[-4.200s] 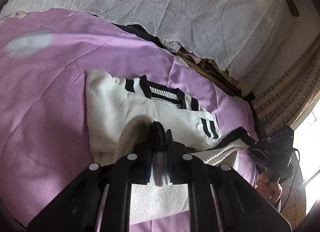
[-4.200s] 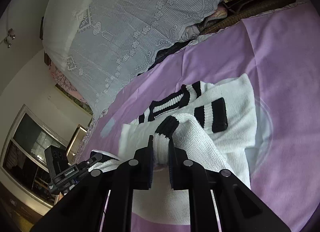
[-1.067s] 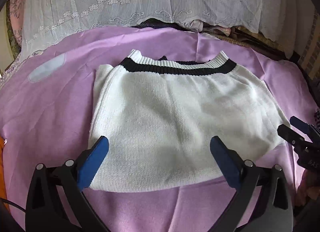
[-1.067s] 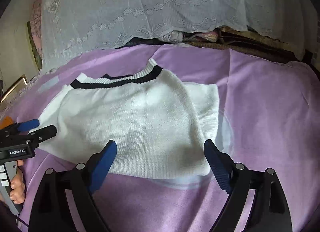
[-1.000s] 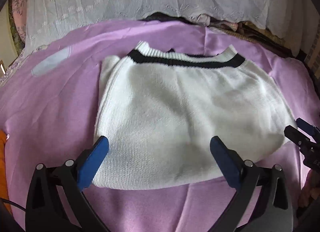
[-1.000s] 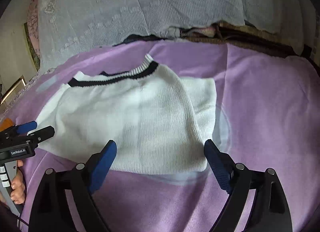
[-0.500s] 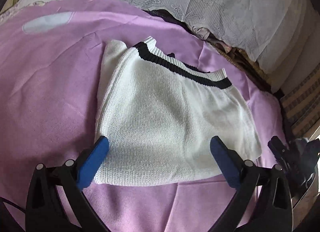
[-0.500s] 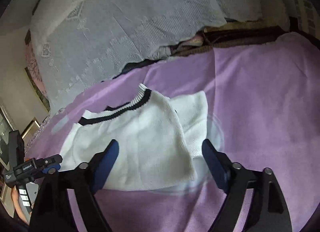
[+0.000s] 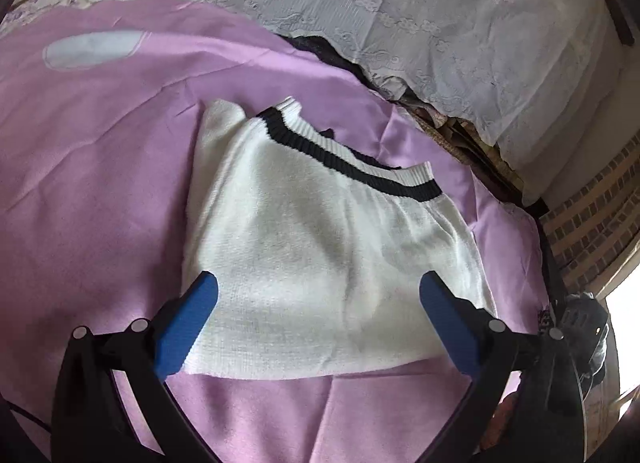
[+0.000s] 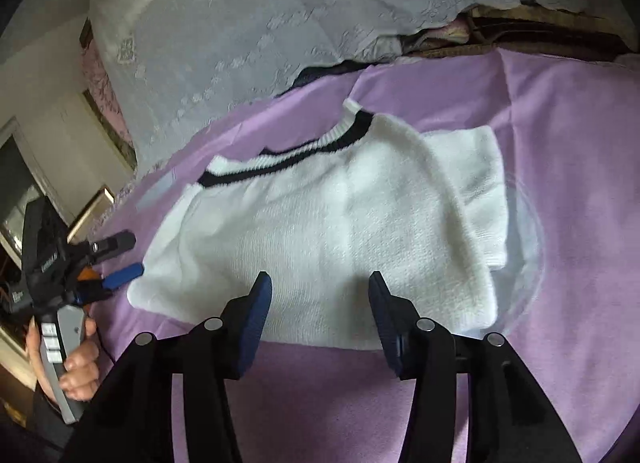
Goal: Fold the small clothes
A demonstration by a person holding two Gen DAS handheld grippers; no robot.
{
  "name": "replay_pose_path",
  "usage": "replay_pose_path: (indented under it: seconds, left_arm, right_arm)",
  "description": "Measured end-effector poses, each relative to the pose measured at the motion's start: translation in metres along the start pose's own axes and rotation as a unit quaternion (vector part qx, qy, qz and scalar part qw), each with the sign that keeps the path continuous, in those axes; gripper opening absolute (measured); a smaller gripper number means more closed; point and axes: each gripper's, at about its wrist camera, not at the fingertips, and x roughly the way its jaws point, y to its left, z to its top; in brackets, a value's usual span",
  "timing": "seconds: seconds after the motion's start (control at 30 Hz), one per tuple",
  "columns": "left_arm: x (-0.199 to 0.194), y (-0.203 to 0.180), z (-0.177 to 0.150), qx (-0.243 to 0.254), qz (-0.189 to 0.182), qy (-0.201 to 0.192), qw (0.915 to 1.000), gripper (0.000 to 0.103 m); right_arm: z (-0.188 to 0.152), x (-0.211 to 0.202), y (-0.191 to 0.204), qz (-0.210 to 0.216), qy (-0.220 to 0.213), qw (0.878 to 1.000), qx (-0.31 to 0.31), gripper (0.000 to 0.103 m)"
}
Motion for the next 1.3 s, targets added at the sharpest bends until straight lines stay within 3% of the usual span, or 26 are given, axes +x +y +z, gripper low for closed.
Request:
replay_pose_path:
  seconds: [0.13,0.3,0.37,0.43,0.5,0.67,0.87,0.93,1.0,1.1,1.2,1.3]
  left_arm:
    - [0.009,-0.042,0.003,0.057,0.023,0.004,0.9981,0.098]
    - [0.045,-0.069,0.009,0.064,0.081,0.020,0.9944,0.098]
    - [0.064,-0.069,0.009,0.064,0.114,0.027,0.9911,0.098]
    - [0.089,-0.068,0.002,0.087,0.155,0.046,0.9830,0.099]
    - [0.095,-0.079,-0.010,0.136,0.198,0.016,0.9706,0.099]
    - [0.090,-0.071,-0.008,0.123,0.187,0.018,0.9744,0.099]
    - [0.090,-0.071,-0.009,0.126,0.186,0.014,0.9743,0.099]
    - [0.091,-0.071,-0.008,0.126,0.184,0.013,0.9749,0.099]
    - [0.091,-0.070,-0.008,0.124,0.179,0.013,0.9758,0.099]
    - [0.089,-0.070,-0.007,0.123,0.175,0.010,0.9768,0.099]
    - [0.077,-0.066,-0.001,0.106,0.158,-0.010,0.9818,0.099]
    - [0.070,-0.062,0.007,0.088,0.158,-0.024,0.9831,0.099]
  right_arm:
    - [0.011,-0.032,-0.034,0.020,-0.061,0.993,0.097,0.067]
    - [0.009,-0.031,-0.076,-0.003,-0.049,0.984,0.173,0.067]
    - [0.003,-0.023,-0.089,0.014,-0.041,0.977,0.207,0.067]
    - [0.001,-0.019,-0.096,0.022,-0.038,0.973,0.228,0.068]
    - [-0.001,-0.015,-0.098,0.028,-0.036,0.970,0.237,0.074]
    - [0.006,-0.002,-0.093,0.031,-0.024,0.970,0.239,0.089]
    - [0.034,0.041,-0.079,-0.013,0.010,0.979,0.203,0.091]
    - [0.043,0.055,-0.075,-0.017,0.009,0.982,0.188,0.082]
    - [0.045,0.064,-0.076,-0.022,0.002,0.985,0.174,0.057]
    - [0.039,0.057,-0.095,0.037,-0.007,0.976,0.215,0.038]
    - [0.030,0.048,-0.109,0.085,-0.004,0.965,0.250,0.035]
    - [0.027,0.041,-0.104,0.100,-0.001,0.962,0.252,0.036]
